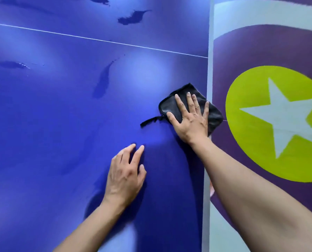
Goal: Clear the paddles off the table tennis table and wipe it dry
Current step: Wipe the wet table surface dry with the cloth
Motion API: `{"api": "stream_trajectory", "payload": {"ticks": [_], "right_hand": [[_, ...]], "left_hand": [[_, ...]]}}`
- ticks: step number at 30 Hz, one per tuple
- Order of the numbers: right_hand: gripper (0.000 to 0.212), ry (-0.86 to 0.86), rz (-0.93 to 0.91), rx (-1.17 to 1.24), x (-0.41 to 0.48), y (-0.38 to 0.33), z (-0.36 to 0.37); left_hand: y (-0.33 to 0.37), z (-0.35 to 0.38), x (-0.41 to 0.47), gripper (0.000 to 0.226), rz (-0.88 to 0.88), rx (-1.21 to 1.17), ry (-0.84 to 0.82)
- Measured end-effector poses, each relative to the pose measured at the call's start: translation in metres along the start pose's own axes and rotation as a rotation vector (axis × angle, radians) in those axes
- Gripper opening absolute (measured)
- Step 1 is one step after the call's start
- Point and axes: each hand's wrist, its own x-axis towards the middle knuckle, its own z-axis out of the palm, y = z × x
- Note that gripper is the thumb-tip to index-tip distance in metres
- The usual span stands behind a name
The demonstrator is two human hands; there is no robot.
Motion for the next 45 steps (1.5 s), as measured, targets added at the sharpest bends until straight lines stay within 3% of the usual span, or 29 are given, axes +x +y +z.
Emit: {"api": "stream_trajectory", "payload": {"ticks": [6,10,21,26,35,45], "right_hand": [[0.072,0.090,0.007,-0.024,-0.065,-0.017,0.019],[0.071,0.091,0.010,-0.029,-0.055,-0.011,0.020],[0.071,0.033,0.125,-0.031,0.209,0.028,-0.023],[0.071,0.030,0.134,-0.010,0.243,0.028,-0.033],[0.068,0.043,0.085,0.032,0.137,0.005,-0.018],[0.067,0.145,0.087,0.047,-0.120,-0.061,0.031]], "left_hand": [[-0.029,0.009,0.107,0.059,0.055,0.045,-0.005],[-0.038,0.016,0.132,0.064,0.062,0.113,-0.061],[-0.035,0.020,0.135,0.062,0.056,0.149,0.023],[-0.036,0.019,0.135,0.061,0.067,0.136,0.062],[-0.036,0.020,0.129,0.061,0.048,0.115,0.051],[-0.038,0.016,0.130,0.060,0.057,0.079,-0.024]]}}
